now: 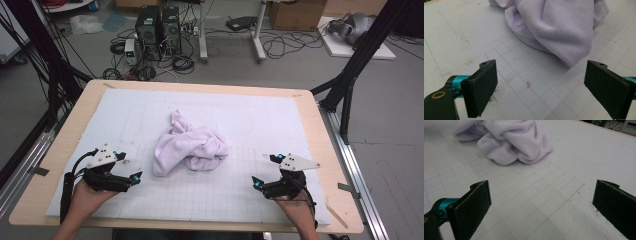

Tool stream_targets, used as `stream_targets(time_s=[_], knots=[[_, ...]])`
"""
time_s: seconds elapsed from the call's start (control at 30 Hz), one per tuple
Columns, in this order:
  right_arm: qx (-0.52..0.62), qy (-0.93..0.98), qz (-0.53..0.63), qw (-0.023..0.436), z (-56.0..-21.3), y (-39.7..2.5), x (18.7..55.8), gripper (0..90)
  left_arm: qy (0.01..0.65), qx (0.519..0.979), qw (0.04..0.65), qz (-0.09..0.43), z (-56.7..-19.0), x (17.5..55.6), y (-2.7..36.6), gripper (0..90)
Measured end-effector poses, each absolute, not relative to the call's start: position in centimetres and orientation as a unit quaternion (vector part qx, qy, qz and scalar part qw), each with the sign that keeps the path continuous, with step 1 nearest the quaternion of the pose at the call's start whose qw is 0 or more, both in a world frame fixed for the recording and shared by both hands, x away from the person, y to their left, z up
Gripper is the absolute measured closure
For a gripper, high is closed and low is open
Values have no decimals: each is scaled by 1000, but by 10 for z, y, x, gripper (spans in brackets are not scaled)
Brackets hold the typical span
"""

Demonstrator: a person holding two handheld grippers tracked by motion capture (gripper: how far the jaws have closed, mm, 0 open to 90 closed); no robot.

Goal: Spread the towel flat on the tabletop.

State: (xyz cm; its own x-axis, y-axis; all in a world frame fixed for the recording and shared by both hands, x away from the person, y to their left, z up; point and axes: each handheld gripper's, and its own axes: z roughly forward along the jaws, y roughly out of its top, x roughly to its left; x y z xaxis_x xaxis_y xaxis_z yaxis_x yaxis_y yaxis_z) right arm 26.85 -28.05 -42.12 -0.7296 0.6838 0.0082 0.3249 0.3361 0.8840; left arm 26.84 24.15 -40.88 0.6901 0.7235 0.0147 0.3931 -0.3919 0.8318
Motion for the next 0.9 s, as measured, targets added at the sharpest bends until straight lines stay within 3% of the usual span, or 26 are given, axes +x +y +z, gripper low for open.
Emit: stream_targets(time_s=[0.9], knots=[[319,792,484,190,-420,-281,266,9,340,812,433,193,-408,265,241,125]])
